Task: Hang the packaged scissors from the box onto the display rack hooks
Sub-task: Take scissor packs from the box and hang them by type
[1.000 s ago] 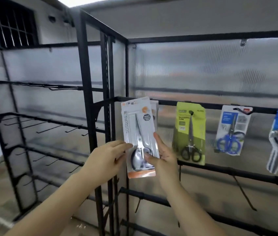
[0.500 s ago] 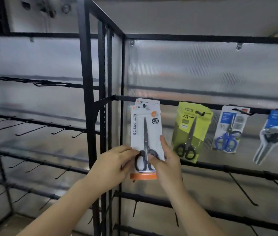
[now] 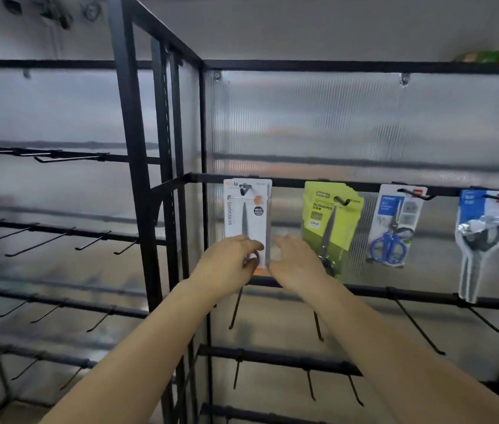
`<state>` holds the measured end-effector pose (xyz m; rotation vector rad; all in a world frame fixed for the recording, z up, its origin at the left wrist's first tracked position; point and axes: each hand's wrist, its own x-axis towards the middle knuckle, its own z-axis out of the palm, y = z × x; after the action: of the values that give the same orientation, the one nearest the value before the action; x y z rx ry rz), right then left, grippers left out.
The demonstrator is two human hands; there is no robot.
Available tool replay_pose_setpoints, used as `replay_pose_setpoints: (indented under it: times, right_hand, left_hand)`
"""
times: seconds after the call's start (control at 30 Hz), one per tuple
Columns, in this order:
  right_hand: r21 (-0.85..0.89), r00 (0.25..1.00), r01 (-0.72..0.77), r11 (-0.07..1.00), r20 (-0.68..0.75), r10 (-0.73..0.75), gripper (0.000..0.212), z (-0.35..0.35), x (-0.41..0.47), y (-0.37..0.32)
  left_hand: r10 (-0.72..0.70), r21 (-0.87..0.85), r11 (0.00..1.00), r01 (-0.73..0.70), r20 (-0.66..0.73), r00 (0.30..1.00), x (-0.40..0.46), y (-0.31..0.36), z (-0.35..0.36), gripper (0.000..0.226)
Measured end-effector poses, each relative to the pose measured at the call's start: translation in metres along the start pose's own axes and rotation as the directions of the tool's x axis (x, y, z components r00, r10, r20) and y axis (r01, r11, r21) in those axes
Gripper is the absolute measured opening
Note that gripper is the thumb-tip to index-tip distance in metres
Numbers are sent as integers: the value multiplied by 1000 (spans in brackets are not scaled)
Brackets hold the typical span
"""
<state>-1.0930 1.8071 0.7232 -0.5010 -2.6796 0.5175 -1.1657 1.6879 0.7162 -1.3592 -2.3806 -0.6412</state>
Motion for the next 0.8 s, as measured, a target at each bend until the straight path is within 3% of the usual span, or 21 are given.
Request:
replay_pose_setpoints:
  times: [0.23, 0.37, 0.53, 0.7, 0.8]
  right_hand:
    - [-64, 999, 26, 998, -45, -29, 35, -29, -36, 43]
    - [-47, 999, -7, 999, -39, 5, 18, -47, -64, 85]
    - [-52, 996, -74, 996, -55, 72, 26, -58, -105, 147]
    - [-31, 994, -104, 994, 26, 105, 37, -35, -146, 214]
    - [-39, 983, -142, 989, 111, 145, 28, -8, -174, 251]
  left_hand:
    - [-14, -18, 1000, 15, 26, 1000, 13, 51, 25, 35]
    - [-84, -46, 995, 88, 87, 993, 14, 95, 50, 32]
    - [-109, -25, 993, 115, 172, 979, 8, 153, 95, 28]
    - [-91, -67, 991, 117, 309, 947, -27, 180, 159, 34]
    - [-42, -85, 993, 82, 393, 919, -52, 187, 200, 34]
